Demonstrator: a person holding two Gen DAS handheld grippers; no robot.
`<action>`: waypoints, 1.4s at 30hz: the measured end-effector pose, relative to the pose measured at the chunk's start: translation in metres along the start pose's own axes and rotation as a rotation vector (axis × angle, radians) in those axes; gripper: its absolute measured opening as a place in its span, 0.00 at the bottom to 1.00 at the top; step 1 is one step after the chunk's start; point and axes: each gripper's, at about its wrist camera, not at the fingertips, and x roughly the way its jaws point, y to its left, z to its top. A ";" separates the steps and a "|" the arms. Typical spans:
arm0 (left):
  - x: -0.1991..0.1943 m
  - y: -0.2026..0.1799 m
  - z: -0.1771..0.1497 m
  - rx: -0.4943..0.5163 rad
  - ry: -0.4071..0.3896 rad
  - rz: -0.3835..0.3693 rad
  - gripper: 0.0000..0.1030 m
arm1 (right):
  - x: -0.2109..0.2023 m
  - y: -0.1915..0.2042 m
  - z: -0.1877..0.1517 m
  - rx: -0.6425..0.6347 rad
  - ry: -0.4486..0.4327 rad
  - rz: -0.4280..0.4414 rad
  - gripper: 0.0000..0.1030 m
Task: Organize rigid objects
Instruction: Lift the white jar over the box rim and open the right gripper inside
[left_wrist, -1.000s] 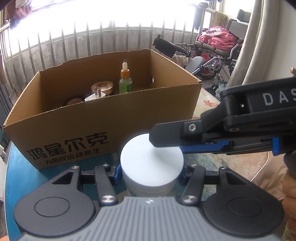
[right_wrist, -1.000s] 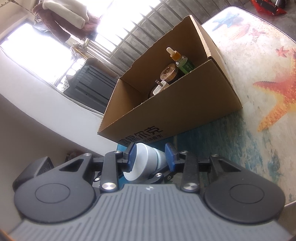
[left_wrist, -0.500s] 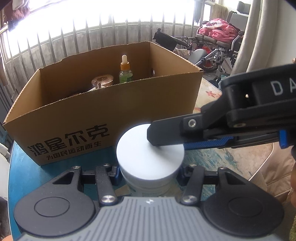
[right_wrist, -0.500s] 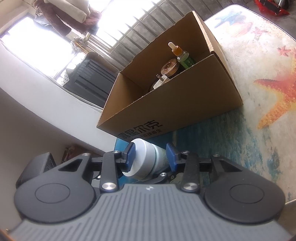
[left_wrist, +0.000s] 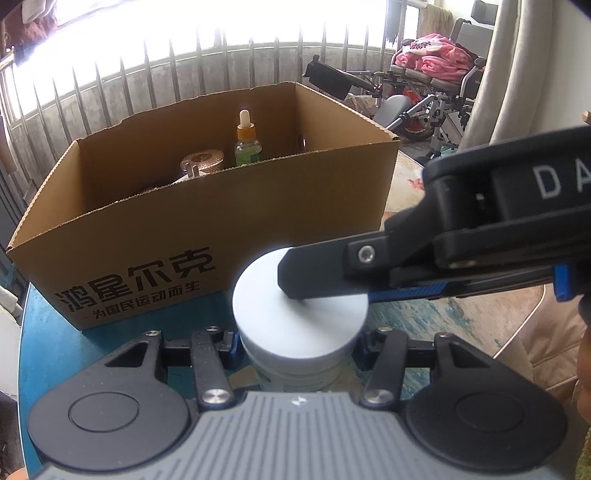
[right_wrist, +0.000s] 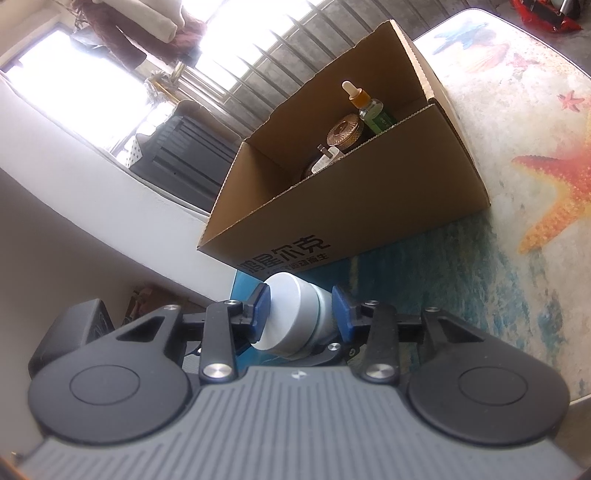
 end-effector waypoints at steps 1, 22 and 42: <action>-0.001 0.000 0.000 0.000 -0.002 0.002 0.52 | -0.001 0.001 0.000 -0.002 -0.001 0.003 0.36; -0.049 0.038 0.140 -0.007 -0.137 -0.037 0.52 | -0.030 0.095 0.131 -0.269 -0.155 0.036 0.40; 0.100 0.052 0.151 -0.052 0.194 -0.092 0.52 | 0.064 0.001 0.164 -0.183 0.015 -0.086 0.40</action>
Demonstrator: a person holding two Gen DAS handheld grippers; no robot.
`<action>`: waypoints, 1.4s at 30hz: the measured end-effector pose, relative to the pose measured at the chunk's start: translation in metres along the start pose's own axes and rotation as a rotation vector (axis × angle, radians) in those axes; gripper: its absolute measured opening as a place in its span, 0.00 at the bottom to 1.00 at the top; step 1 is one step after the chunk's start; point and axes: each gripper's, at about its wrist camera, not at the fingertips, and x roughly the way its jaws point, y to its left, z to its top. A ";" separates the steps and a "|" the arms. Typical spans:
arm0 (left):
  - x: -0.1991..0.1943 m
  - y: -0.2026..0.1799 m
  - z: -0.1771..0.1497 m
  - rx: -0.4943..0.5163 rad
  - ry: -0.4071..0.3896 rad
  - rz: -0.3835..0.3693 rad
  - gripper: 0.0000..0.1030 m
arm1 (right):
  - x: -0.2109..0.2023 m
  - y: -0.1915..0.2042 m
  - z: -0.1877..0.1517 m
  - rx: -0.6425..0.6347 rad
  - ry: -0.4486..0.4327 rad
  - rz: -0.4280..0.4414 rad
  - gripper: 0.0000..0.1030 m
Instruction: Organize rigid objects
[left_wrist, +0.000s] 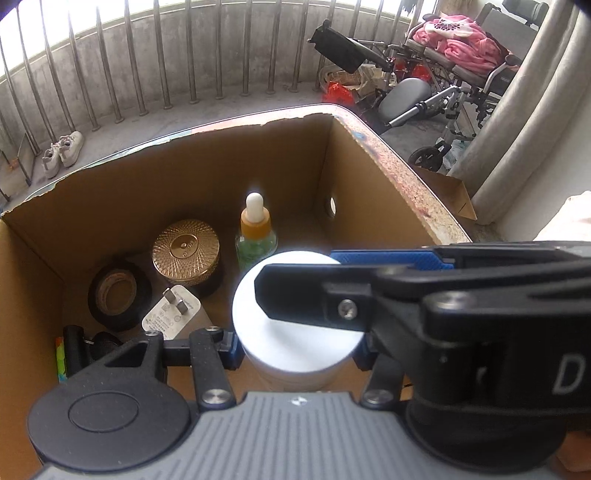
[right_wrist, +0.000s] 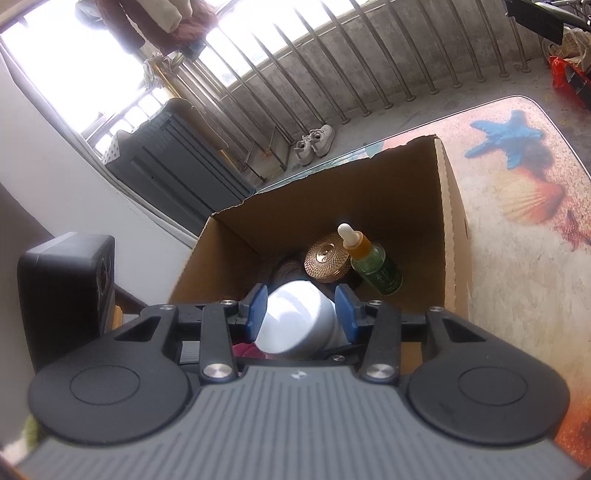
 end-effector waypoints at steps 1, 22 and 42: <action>0.000 -0.001 0.000 0.004 -0.002 0.001 0.54 | 0.000 0.000 0.000 -0.005 0.000 -0.003 0.39; -0.139 -0.006 -0.053 0.024 -0.321 0.072 1.00 | -0.141 0.036 -0.055 0.025 -0.342 -0.026 0.76; -0.185 0.013 -0.124 -0.152 -0.317 0.320 1.00 | -0.140 0.089 -0.128 -0.081 -0.255 -0.261 0.99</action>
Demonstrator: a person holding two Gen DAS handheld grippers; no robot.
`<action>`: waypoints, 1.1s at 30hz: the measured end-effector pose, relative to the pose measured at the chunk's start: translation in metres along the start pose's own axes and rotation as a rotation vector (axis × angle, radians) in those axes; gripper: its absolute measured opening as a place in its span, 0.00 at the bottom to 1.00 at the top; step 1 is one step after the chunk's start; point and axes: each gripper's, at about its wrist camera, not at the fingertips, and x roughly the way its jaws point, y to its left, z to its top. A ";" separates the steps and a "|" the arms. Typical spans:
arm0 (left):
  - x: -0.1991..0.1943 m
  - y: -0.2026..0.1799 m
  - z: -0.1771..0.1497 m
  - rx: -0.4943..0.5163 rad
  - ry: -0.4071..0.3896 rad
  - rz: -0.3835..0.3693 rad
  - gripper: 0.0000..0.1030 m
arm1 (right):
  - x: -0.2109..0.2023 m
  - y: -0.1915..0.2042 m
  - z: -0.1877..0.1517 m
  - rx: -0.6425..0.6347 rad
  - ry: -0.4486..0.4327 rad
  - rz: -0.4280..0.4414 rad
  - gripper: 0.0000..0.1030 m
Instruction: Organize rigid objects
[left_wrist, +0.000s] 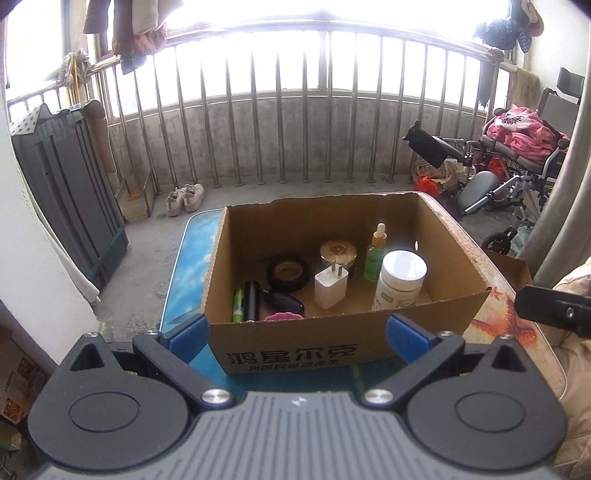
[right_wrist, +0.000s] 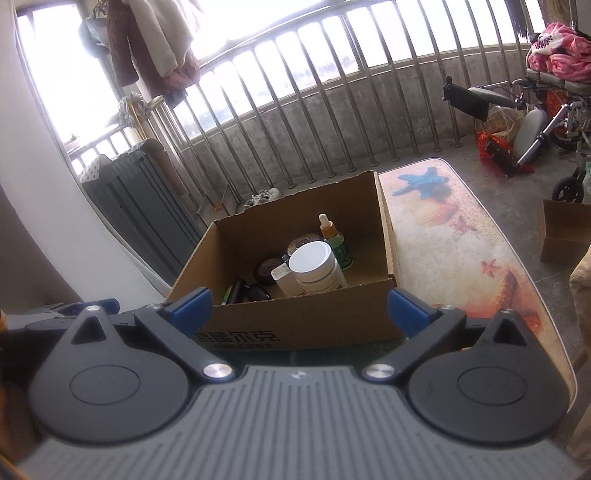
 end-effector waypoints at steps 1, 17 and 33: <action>0.001 -0.001 -0.001 -0.002 -0.007 0.020 1.00 | 0.002 0.001 -0.001 -0.006 0.004 -0.016 0.99; 0.042 -0.006 0.000 -0.037 0.054 0.070 1.00 | 0.064 0.026 0.004 -0.195 0.062 -0.170 0.99; 0.061 -0.003 0.005 -0.038 0.075 0.079 1.00 | 0.107 0.025 0.012 -0.213 0.106 -0.220 0.99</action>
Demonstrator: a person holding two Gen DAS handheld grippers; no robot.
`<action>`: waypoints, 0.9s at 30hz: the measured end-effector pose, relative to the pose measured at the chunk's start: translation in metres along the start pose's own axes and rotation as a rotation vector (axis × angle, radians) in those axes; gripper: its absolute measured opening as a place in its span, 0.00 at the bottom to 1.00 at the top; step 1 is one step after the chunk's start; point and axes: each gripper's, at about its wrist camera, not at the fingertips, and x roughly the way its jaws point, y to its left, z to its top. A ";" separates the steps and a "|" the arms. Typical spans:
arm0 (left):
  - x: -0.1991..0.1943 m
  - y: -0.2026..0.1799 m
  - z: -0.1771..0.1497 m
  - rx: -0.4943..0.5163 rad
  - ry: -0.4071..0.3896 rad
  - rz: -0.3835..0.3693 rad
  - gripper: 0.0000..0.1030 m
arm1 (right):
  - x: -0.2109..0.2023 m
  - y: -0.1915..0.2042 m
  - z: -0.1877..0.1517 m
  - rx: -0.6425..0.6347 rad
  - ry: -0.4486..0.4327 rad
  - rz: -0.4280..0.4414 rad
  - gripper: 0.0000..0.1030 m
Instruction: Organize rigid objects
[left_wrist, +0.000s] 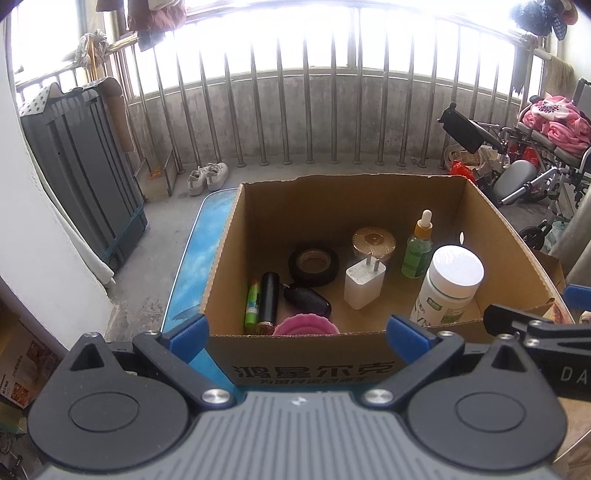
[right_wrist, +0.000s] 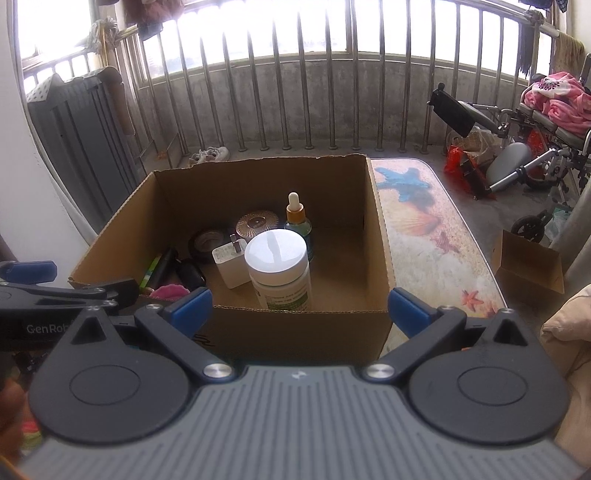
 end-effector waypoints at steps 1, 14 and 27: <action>0.001 0.001 0.000 -0.001 0.002 0.000 1.00 | 0.001 0.000 0.000 -0.001 0.002 -0.001 0.99; 0.003 0.005 -0.002 -0.005 0.010 0.006 0.99 | 0.002 0.003 0.000 -0.001 0.013 -0.004 0.99; -0.001 0.004 -0.005 -0.001 0.016 0.005 0.99 | 0.001 0.005 -0.005 0.007 0.021 -0.002 0.99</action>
